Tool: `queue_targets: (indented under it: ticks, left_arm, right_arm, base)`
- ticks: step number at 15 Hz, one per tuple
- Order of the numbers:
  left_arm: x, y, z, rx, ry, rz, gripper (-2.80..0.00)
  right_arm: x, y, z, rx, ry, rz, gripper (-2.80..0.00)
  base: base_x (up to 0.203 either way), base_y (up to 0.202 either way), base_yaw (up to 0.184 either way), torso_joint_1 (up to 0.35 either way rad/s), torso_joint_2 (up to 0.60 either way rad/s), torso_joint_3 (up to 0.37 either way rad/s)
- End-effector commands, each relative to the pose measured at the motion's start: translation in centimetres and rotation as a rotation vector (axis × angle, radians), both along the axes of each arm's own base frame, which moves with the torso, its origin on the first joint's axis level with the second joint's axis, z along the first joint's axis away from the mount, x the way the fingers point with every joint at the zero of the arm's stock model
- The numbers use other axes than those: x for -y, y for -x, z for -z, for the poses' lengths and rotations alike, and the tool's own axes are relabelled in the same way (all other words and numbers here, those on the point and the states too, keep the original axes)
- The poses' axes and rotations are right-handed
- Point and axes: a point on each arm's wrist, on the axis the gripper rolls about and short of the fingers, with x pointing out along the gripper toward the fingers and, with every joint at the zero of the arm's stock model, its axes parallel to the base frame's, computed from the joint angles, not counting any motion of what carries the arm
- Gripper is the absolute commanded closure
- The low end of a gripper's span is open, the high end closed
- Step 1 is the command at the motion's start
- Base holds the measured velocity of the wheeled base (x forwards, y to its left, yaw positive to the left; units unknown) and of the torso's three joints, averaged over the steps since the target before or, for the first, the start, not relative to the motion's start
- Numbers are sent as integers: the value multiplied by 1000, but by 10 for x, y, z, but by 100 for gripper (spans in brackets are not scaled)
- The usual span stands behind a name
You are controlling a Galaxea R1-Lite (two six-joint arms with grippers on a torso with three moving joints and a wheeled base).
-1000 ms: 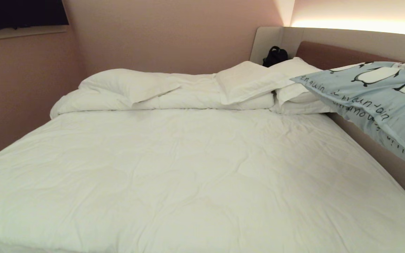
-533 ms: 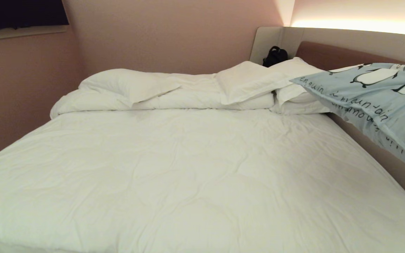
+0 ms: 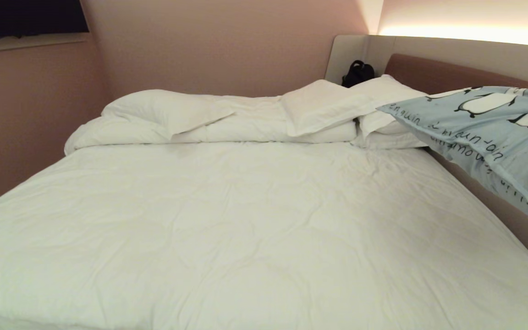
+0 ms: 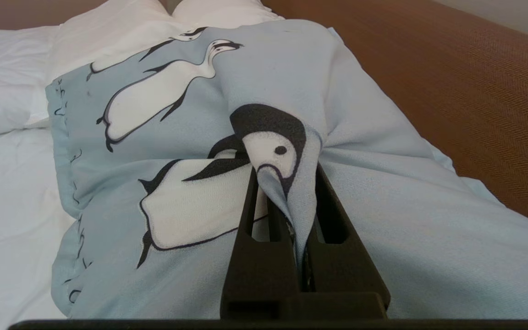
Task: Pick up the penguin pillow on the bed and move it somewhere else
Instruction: Move to the foot of the bed
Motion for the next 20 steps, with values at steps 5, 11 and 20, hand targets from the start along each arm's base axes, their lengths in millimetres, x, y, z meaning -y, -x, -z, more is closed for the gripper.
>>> queue_targets:
  ticks: [5,11,20]
  left_arm:
    - [0,0,0,1,-2,0,0]
    - [0,0,0,1,-4,0,0]
    - [0,0,0,-1,-4,0,0]
  right_arm:
    - [1,-2,1,-1,0,-2,0]
    - [0,-2,1,1,0,-2,0]
    - [1,-3,2,-3,-3,-4,0]
  base:
    - [1,126,-3,3,3,2]
    - [0,198,1,3,1,3]
    - [0,197,1,3,2,2]
